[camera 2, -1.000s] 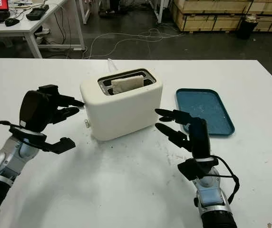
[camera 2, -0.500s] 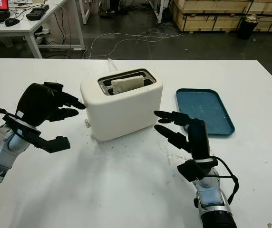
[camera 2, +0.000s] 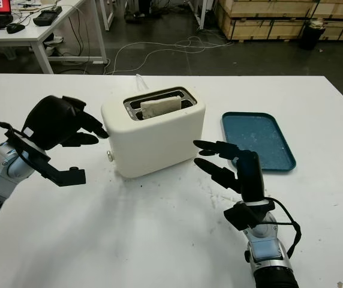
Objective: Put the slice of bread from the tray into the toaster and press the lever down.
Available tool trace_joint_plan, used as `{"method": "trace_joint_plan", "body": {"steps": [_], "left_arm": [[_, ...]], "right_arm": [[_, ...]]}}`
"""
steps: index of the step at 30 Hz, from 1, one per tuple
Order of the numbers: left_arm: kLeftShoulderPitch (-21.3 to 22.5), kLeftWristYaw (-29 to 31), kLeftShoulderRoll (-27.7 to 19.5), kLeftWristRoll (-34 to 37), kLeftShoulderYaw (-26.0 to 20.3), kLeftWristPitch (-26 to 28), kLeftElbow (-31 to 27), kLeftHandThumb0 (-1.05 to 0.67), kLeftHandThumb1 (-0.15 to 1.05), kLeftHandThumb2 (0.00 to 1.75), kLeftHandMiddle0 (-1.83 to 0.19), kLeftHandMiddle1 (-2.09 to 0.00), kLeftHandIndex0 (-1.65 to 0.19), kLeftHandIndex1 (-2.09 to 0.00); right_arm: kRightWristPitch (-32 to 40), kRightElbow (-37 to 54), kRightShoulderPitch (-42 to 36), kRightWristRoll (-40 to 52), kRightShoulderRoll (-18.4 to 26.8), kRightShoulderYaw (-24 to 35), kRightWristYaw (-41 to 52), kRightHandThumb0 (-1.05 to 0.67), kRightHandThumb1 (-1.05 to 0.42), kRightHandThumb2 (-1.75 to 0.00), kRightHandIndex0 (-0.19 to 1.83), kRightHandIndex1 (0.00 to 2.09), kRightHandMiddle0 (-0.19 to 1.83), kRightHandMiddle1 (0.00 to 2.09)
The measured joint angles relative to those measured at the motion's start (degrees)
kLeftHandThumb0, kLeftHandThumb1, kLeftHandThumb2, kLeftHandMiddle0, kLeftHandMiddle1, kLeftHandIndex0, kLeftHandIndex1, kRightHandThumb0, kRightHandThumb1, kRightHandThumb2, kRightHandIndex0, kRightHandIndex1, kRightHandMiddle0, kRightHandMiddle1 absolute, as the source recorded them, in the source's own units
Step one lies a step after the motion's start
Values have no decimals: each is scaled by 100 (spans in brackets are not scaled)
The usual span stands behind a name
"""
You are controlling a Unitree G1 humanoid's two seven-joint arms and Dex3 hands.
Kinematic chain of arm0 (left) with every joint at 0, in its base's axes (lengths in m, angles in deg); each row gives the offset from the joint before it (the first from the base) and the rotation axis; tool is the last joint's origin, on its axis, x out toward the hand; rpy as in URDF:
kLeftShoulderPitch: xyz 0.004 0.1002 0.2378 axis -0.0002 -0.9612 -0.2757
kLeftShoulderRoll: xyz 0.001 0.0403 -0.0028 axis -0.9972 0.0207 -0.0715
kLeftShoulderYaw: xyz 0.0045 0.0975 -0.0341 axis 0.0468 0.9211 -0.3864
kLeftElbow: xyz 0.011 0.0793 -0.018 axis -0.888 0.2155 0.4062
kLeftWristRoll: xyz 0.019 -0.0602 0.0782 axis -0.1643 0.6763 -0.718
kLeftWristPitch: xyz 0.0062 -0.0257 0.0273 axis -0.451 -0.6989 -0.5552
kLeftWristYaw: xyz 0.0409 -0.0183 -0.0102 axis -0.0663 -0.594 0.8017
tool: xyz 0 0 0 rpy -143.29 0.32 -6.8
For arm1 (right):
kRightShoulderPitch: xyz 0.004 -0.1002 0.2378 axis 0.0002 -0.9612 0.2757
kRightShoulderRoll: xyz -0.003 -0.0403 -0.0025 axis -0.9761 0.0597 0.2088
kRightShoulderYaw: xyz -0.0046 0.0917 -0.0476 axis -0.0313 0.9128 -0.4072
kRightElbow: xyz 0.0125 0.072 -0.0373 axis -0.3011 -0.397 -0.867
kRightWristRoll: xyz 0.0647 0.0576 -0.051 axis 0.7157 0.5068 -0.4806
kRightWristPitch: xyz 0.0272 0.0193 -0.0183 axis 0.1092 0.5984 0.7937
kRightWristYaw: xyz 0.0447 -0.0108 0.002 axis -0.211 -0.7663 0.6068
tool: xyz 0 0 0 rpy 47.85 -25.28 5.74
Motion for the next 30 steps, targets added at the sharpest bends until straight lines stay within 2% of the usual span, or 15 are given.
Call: {"method": "trace_joint_plan", "body": {"steps": [14, 30], "left_arm": [[95, -100, -17, -101, 1, 89, 152, -30, 73, 0, -93, -137, -135, -7], [219, -181, -18, -94, 78, -24, 485, -25, 67, 0, -93, -153, -136, -5]], "right_arm": [[-78, -12, 0, 61, 0, -1, 80, -40, -79, 0, 93, 68, 111, 0], [-78, -23, 0, 54, 0, -1, 86, -39, -78, 0, 94, 68, 112, 0]]}}
